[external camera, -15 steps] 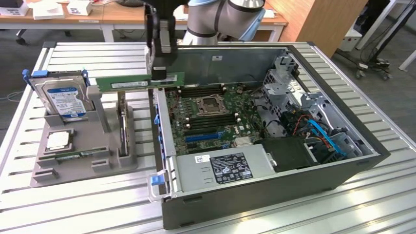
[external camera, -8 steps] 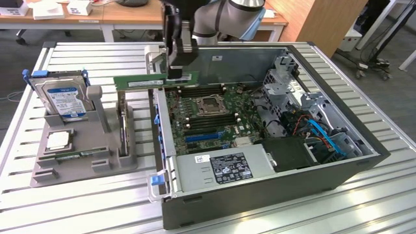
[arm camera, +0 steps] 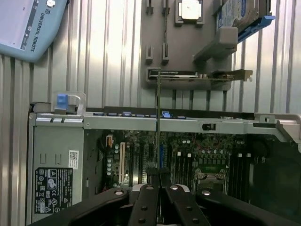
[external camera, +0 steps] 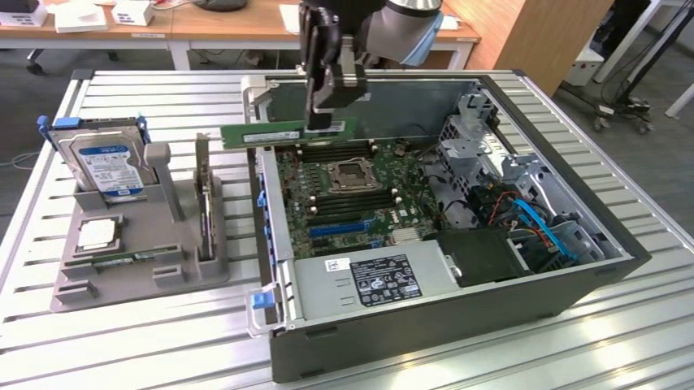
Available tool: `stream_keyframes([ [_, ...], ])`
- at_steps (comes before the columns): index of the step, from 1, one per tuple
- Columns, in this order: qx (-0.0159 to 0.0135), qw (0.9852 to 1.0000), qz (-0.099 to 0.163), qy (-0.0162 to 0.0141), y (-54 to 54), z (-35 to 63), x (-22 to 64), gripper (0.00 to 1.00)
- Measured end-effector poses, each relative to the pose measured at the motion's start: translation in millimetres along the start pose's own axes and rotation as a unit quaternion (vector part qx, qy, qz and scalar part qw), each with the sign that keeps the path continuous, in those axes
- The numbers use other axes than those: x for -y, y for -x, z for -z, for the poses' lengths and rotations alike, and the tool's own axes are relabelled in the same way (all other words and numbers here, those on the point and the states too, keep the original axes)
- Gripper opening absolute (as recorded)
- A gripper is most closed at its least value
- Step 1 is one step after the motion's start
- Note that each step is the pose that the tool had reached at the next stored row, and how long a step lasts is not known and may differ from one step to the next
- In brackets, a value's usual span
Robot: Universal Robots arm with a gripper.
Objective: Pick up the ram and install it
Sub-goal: 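Pick up the ram and move it above insertion slot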
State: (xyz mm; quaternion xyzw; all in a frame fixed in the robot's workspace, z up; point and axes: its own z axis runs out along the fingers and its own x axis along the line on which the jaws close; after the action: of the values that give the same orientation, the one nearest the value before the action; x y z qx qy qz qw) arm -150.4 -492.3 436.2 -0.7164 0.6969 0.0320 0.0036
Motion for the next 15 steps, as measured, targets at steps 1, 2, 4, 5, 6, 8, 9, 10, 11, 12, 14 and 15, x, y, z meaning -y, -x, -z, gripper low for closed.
stream_keyframes([
  [1,0.0003,1.0000,0.000,0.0000,-0.1,0.1,3.1,0.11],
  [2,0.0006,1.0000,0.000,0.0000,-0.2,0.3,6.5,0.11],
  [4,0.0010,1.0000,0.000,0.0000,-0.3,0.6,13.2,0.11],
  [5,0.0011,1.0000,0.000,0.0000,-0.4,0.7,16.9,0.11],
  [6,0.0011,1.0000,0.000,0.0000,-0.5,0.8,20.4,0.11],
  [8,0.0012,1.0000,0.000,0.0000,-0.7,1.1,27.2,0.11],
  [9,0.0012,1.0000,0.000,0.0000,-0.8,1.2,30.5,0.11],
  [10,0.0013,1.0000,0.000,-0.0001,-0.9,1.3,33.9,0.11],
  [11,0.0013,1.0000,0.000,0.0000,-1.0,1.5,37.2,0.11],
  [12,0.0013,1.0000,0.000,0.0000,-1.0,1.7,40.4,0.11],
  [14,0.0014,1.0000,0.000,0.0000,-1.2,1.9,47.2,0.11],
  [15,0.0014,1.0000,0.000,0.0000,-1.3,2.0,50.3,0.11],
])
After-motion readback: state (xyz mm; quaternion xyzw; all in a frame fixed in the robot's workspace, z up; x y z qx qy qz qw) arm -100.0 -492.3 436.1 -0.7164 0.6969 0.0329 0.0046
